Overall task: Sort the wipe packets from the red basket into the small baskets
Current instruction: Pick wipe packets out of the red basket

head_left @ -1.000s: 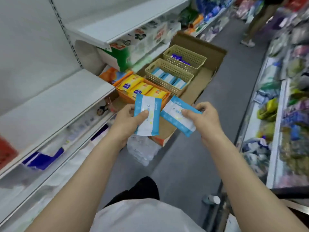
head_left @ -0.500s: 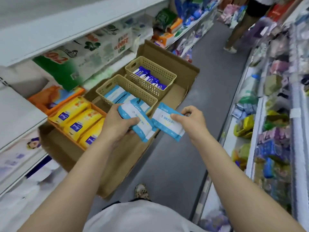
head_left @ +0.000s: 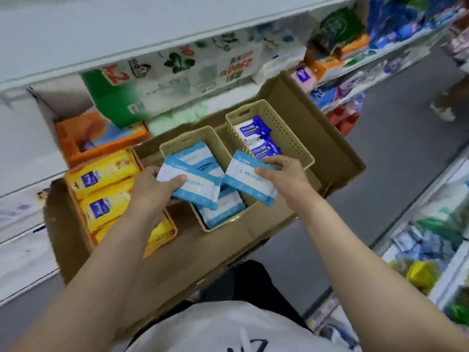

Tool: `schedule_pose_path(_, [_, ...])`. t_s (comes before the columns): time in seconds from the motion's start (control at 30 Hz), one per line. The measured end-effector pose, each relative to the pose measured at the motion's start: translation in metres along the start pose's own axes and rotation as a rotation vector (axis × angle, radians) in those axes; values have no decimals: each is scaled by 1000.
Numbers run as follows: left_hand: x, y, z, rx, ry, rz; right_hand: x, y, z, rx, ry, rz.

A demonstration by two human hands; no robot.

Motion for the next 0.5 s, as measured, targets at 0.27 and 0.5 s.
schedule_pose_path(0.27, [32, 14, -17, -358, -235, -168, 27, 122, 93, 430, -351, -218])
schedule_pose_path(0.5, [57, 2, -12, -474, -363, -228, 47, 158, 170, 637, -559, -448])
Point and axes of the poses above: each hand's wrist, its own y-axis towards the middle knuckle, its own z-axis out of the palm, x = y × z, the point moved 4 cm from there along y, towards the middle knuckle, and after that the axes turned 1 degree about -z, right-handed, at the moved point
